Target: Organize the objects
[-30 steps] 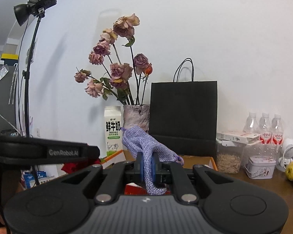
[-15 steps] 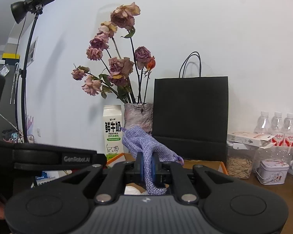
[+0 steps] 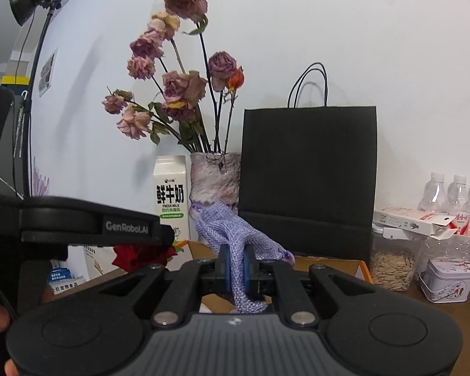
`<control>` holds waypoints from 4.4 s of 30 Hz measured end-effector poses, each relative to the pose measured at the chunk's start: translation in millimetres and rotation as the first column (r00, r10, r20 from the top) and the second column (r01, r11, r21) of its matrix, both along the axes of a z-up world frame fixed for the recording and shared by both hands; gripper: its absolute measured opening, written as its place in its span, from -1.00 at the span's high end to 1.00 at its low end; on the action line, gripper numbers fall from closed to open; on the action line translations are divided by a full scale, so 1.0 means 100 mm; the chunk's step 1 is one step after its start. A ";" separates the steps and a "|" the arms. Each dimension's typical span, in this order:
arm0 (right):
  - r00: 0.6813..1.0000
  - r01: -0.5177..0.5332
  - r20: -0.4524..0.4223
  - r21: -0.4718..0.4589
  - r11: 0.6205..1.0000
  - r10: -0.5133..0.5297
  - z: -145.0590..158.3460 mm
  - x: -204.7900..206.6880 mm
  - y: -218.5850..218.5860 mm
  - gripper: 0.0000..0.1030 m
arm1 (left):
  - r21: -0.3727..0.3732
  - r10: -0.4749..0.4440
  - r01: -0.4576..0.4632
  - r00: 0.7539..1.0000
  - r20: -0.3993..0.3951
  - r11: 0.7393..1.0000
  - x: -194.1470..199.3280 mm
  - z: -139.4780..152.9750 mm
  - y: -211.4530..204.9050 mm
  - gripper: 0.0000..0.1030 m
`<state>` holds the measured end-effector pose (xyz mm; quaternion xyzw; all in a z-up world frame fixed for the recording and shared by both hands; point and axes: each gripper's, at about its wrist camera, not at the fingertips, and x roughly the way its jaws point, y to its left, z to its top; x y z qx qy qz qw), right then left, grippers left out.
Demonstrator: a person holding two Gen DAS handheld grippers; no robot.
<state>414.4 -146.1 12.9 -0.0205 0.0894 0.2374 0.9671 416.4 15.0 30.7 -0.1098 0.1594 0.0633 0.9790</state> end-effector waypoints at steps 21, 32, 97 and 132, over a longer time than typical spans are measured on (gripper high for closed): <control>0.990 0.027 -0.138 -0.074 0.997 -0.037 -0.29 0.62 0.06 0.48 | 0.024 0.020 -0.018 0.993 -0.115 1.000 0.61 -0.24 0.11 0.01; 0.983 0.056 -0.170 -0.067 0.996 -0.067 -0.31 0.65 0.03 -1.00 | 0.055 0.080 -0.076 0.994 -0.069 0.996 0.52 -0.20 0.07 -1.00; 0.989 0.072 -0.125 -0.055 0.996 -0.078 -0.53 -1.44 -0.55 -1.00 | 0.080 -0.043 0.047 0.998 -0.053 0.996 -1.60 -0.62 0.41 -1.00; 0.987 0.062 -0.137 -0.149 0.987 -0.083 -0.66 -1.80 -0.40 -1.00 | 0.076 -0.055 0.060 0.996 -0.065 0.995 -1.83 -0.69 0.58 -1.00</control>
